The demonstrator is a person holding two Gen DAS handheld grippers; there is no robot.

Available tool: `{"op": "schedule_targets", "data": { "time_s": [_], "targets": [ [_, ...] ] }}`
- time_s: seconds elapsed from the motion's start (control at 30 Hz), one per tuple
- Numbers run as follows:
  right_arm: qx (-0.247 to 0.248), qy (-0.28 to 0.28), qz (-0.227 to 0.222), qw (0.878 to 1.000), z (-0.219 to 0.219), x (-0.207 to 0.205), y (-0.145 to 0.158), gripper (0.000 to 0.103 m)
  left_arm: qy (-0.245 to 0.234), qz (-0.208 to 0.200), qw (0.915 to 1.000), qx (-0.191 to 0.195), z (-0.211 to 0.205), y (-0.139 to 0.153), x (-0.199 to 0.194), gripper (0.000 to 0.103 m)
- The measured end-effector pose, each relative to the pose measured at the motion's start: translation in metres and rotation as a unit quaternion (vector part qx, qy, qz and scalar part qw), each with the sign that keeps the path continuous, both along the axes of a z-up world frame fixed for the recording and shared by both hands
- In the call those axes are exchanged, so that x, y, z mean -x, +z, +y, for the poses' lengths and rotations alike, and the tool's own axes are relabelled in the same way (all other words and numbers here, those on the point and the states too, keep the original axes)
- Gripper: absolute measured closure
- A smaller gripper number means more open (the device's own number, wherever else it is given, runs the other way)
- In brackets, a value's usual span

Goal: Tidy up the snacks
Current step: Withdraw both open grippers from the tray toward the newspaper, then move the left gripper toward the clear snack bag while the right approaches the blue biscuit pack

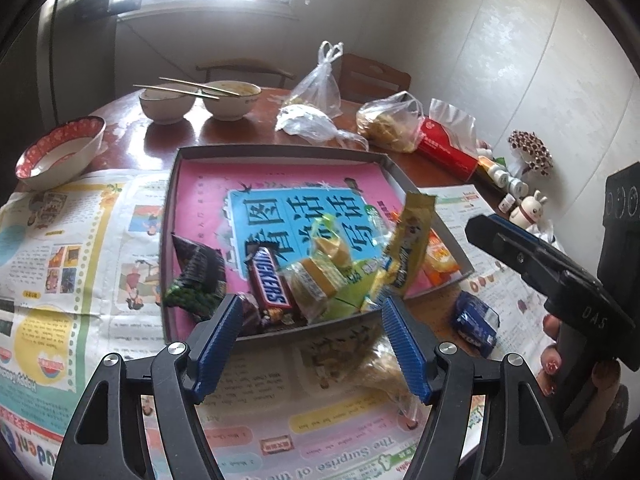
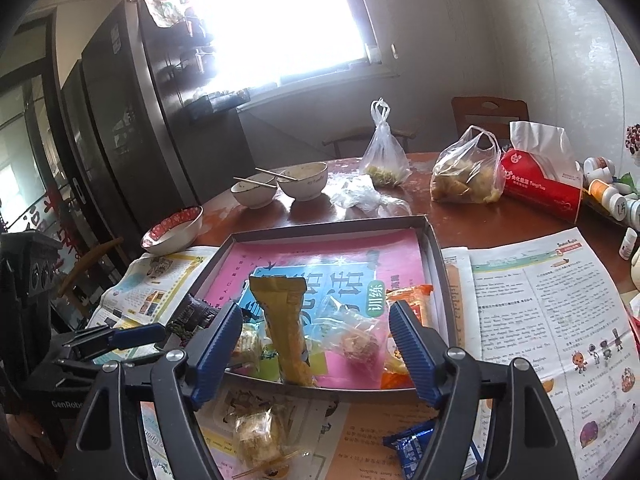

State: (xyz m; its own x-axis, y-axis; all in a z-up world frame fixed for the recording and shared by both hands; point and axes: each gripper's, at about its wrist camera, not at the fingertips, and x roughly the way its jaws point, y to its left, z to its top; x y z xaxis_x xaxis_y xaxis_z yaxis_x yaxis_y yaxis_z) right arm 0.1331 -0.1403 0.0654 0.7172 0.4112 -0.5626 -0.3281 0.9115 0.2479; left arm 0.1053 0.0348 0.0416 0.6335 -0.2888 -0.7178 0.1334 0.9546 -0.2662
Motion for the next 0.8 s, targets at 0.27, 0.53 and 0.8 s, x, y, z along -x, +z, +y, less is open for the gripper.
{"op": "schedule_targets", "data": {
  "time_s": [0.27,0.53,0.8],
  "targets": [
    [0.004,-0.007,-0.003,1.000,-0.009,0.011,0.002,0.028,-0.018,0.014,0.9997,0.006,-0.015,-0.005,0.009,0.029],
    [0.009,-0.017,-0.004,1.000,-0.020,0.020,0.004,0.028,-0.027,0.020,0.9994,0.007,-0.021,-0.005,0.016,0.029],
    [0.020,-0.024,0.001,0.999,-0.031,0.028,-0.002,0.028,-0.031,0.026,0.9991,0.010,-0.023,-0.005,0.023,0.029]
  ]
}}
